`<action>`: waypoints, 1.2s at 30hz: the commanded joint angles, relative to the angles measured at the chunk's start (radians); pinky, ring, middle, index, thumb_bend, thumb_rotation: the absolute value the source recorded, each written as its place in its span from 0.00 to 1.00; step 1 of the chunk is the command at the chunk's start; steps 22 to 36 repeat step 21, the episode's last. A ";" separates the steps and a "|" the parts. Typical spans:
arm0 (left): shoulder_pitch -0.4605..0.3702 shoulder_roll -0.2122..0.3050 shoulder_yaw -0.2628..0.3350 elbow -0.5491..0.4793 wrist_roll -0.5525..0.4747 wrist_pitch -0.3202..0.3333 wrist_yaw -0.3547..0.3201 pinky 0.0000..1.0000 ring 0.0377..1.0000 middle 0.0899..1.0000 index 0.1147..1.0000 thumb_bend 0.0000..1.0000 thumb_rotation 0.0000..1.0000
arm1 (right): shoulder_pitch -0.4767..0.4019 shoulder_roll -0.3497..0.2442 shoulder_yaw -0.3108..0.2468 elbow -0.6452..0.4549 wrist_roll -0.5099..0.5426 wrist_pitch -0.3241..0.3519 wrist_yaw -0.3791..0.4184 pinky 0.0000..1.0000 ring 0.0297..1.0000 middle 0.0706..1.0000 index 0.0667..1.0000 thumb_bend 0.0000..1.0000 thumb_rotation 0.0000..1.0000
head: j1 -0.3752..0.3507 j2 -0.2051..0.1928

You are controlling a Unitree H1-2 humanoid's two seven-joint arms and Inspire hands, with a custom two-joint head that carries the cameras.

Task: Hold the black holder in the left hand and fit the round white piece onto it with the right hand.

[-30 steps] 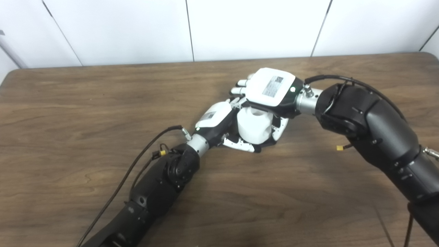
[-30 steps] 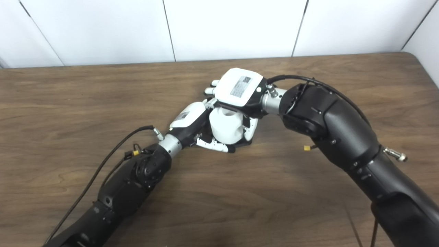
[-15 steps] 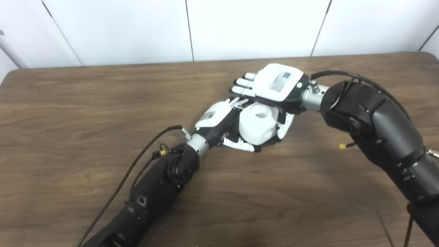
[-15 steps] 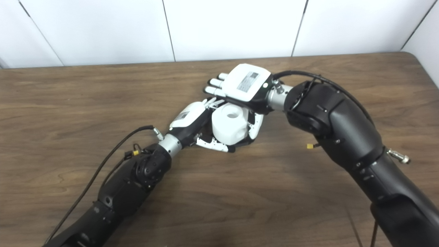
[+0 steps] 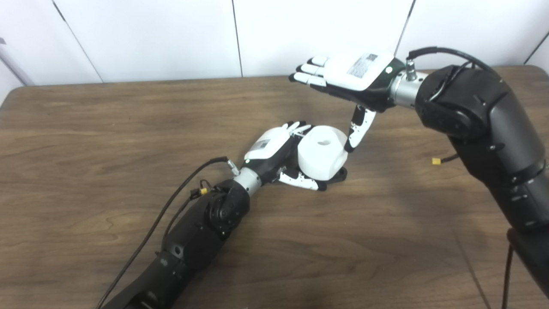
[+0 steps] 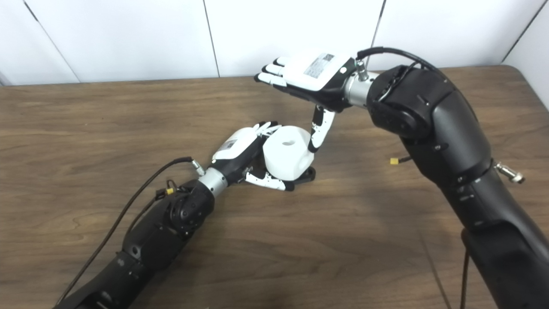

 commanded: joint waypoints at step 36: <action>0.053 0.014 -0.011 0.114 0.007 -0.022 -0.075 1.00 1.00 0.93 0.41 0.52 0.06 | 0.055 0.190 -0.609 0.064 0.694 0.637 -0.144 0.55 0.64 0.71 0.69 0.77 0.16 | -0.041 -0.050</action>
